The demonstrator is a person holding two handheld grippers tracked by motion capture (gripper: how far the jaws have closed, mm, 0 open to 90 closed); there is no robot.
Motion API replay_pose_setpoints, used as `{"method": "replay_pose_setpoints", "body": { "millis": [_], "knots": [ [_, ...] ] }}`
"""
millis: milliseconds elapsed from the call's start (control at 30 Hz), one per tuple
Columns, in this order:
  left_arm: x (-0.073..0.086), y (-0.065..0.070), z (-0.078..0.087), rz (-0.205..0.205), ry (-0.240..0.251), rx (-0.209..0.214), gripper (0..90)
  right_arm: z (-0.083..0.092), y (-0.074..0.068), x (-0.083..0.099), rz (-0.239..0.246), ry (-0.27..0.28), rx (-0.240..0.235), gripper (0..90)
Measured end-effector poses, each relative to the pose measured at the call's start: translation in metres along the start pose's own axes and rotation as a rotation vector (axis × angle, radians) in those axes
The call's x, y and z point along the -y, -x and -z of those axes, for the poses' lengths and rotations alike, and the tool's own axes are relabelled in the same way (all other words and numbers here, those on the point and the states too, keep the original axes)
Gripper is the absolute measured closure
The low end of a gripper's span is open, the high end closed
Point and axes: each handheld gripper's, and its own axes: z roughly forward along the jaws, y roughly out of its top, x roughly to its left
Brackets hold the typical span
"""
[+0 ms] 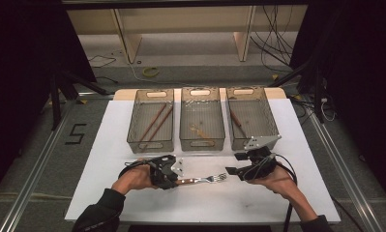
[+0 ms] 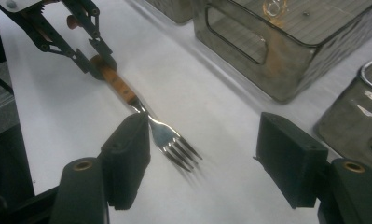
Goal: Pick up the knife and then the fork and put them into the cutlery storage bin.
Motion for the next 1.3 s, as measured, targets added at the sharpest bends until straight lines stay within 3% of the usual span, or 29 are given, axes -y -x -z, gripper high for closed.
{"method": "replay_pose_setpoints", "body": {
  "millis": [233, 533, 767, 967, 1300],
  "knots": [
    [-0.001, 0.002, 0.001, 0.008, 0.016, -0.005, 75.2, -0.009, -0.012, -0.005, 0.04, -0.013, -0.026, 35.6],
    [-0.01, 0.01, 0.008, -0.025, 0.024, -0.019, 75.1, -0.028, -0.031, -0.011, 0.114, -0.053, -0.065, 35.6],
    [-0.022, 0.02, 0.014, -0.063, 0.038, -0.016, 75.1, -0.044, -0.046, -0.013, 0.203, -0.089, -0.078, 35.6],
    [-0.029, 0.027, 0.021, -0.087, 0.057, -0.033, 75.1, -0.062, -0.061, -0.01, 0.304, -0.155, -0.096, 36.7],
    [-0.033, 0.03, 0.024, -0.098, 0.068, -0.029, 75.1, -0.079, -0.072, -0.007, 0.41, -0.193, -0.095, 52.5]
  ]
}}
